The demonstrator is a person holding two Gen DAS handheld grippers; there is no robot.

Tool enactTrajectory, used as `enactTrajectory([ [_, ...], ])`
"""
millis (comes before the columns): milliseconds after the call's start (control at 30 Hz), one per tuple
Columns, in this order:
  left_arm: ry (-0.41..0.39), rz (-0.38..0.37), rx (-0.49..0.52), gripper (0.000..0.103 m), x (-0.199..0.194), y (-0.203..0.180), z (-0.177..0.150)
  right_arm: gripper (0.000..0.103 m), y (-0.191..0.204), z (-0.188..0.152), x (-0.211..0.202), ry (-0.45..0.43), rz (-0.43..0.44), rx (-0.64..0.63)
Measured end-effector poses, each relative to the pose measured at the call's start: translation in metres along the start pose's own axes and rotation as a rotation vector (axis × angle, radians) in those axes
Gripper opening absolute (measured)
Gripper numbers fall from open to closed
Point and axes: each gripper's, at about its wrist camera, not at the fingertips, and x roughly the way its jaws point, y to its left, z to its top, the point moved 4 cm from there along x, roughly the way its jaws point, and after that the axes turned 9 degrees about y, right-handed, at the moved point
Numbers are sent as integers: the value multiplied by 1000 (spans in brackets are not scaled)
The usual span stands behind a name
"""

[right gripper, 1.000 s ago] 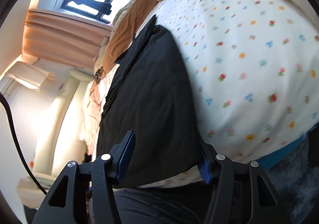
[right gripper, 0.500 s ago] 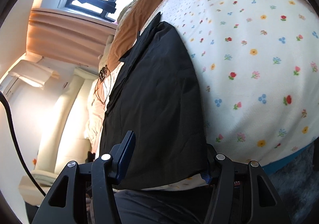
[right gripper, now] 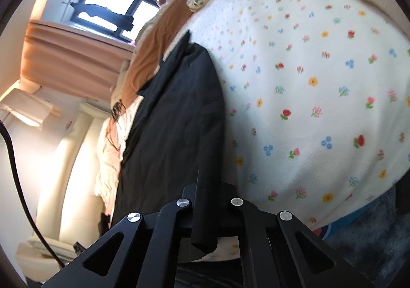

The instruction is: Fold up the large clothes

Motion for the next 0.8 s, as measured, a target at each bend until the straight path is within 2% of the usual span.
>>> enactTrajectory([
  [133,-24,-27,12,2,-20,-4,-4,5,22,1,-22,-47,25,-42],
  [467,-41,-82,-14,2,-63,7,-38,5,53,-12,-71,-90,64,-101],
  [800,-128,-176,11,1,-137,-14,-54,5,85,-39,-123,-125,101,-173],
])
